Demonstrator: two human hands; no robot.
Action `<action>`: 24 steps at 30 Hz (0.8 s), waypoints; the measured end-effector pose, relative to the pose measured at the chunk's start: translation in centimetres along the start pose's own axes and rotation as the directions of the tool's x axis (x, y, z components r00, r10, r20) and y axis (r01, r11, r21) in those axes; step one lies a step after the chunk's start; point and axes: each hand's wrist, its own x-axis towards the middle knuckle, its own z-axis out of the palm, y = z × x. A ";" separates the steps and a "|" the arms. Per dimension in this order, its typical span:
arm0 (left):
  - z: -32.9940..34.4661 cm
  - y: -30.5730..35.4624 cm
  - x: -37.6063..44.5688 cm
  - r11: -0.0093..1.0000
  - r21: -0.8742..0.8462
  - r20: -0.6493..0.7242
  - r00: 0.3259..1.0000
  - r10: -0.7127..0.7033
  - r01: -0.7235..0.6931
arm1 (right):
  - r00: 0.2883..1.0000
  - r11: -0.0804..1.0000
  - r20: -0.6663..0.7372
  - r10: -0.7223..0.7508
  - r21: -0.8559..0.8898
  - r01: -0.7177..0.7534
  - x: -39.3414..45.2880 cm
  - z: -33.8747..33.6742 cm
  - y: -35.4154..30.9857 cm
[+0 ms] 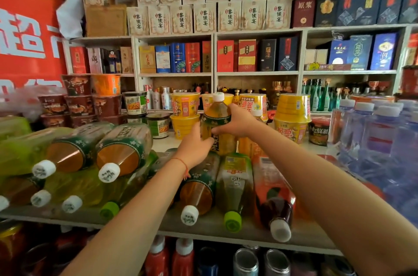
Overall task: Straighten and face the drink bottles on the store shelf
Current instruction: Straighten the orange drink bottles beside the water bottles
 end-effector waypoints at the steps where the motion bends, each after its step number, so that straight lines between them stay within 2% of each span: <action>1: 0.1 -0.1 0.3 1.000 0.022 -0.004 1.000 -0.010 0.010 | 1.000 1.000 0.025 0.004 -0.011 -0.004 0.1 0.1 -0.2; 5: 0.5 -0.5 0.8 0.976 0.214 0.037 0.999 -0.032 0.023 | 0.985 0.999 0.170 0.024 -0.043 -0.017 0.3 0.9 0.0; 11: 0.4 0.3 -0.5 0.926 0.378 0.127 0.991 -0.038 -0.013 | 0.996 0.955 0.088 0.003 -0.295 0.023 -0.3 0.7 0.1; 13: 0.0 0.8 -1.9 0.861 0.503 0.048 0.997 0.061 -0.077 | 0.999 0.929 0.029 -0.033 -0.369 0.042 -1.4 0.5 -0.1; 15: -0.9 0.9 -4.2 0.769 0.619 -0.108 0.952 0.285 -0.160 | 0.992 0.921 -0.073 -0.107 -0.383 0.072 -2.7 0.6 -0.8; 17: -2.2 0.7 -6.5 0.679 0.697 -0.224 0.830 0.511 -0.230 | 0.973 0.913 -0.116 -0.200 -0.383 0.142 -3.9 0.8 -2.3; 19: -4.0 0.3 -8.1 0.604 0.766 -0.277 0.735 0.619 -0.220 | 0.947 0.874 -0.037 -0.319 -0.398 0.279 -4.8 1.4 -4.3; 20: -5.1 0.1 -8.4 0.573 0.796 -0.275 0.728 0.628 -0.194 | 0.924 0.855 0.014 -0.381 -0.375 0.358 -5.2 1.9 -5.6; 22: -7.3 -0.1 -8.8 0.525 0.843 -0.257 0.767 0.588 -0.120 | 0.865 0.825 0.088 -0.494 -0.266 0.498 -6.1 3.0 -7.9; 24: -9.8 -0.8 -8.9 0.542 0.838 -0.283 0.800 0.528 -0.061 | 0.804 0.791 0.140 -0.578 -0.148 0.594 -6.7 4.6 -10.0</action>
